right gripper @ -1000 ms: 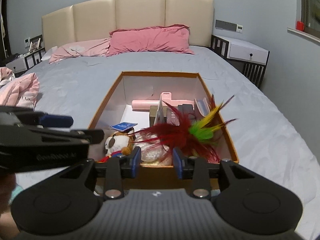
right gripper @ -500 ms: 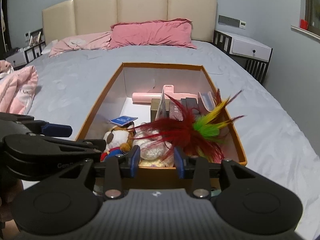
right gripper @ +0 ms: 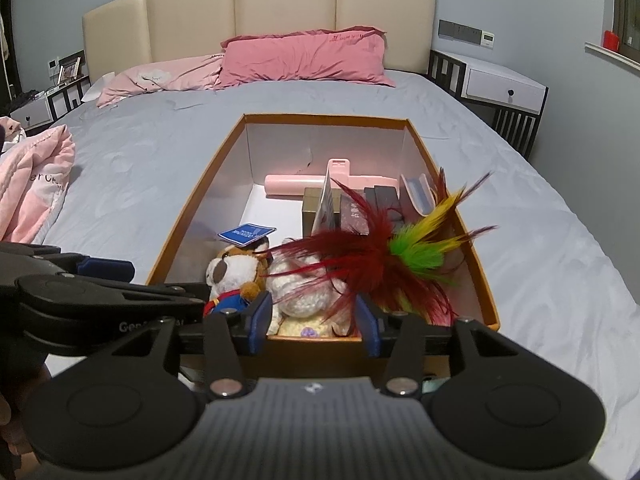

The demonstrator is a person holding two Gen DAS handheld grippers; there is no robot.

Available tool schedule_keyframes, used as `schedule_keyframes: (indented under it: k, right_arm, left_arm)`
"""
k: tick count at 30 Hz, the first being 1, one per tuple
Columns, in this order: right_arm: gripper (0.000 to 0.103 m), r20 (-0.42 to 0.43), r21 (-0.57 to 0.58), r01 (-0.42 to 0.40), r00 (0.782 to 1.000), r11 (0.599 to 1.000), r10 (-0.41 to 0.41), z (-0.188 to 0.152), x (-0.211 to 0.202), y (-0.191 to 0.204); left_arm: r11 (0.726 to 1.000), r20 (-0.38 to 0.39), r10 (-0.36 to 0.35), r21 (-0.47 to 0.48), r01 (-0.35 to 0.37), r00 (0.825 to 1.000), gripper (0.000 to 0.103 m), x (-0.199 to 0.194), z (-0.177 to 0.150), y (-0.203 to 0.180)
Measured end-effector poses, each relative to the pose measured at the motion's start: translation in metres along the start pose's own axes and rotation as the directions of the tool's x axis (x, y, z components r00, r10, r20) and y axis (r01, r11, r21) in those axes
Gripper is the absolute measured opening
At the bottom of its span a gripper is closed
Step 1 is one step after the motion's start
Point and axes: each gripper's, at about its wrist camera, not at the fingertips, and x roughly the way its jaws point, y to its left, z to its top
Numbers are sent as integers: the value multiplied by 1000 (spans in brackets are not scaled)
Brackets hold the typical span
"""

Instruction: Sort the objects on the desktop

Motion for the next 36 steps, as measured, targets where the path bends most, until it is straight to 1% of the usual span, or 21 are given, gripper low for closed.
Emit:
schedule_keyframes:
  k: [11,20,23,27,36]
  right_arm:
    - [52,-9,4,-5,1000,1000,5,1,4,-1]
    - [52,-9,5,-5,1000,1000,5,1,4,-2]
    - [52,-10,3,-4,1000,1000,4,1,4,-1]
    - [53,-12,2,1,1000,1000,-1,1,3,0]
    - [53,-11,3,1,1000,1000,-1,1,3,0]
  left_arm:
    - [1000,-16,-4,-11,4,1000,84,1,1,2]
    - [1000,-19,-4,-10,4,1000,84,1,1,1]
    - [1000,-34,-19,-22,19,999,84,3,3,4]
    - [994,-68,-69,-84,63,995,84,9,3,11]
    - [994,-63,-71,-82,66,996,84,10,1,9]
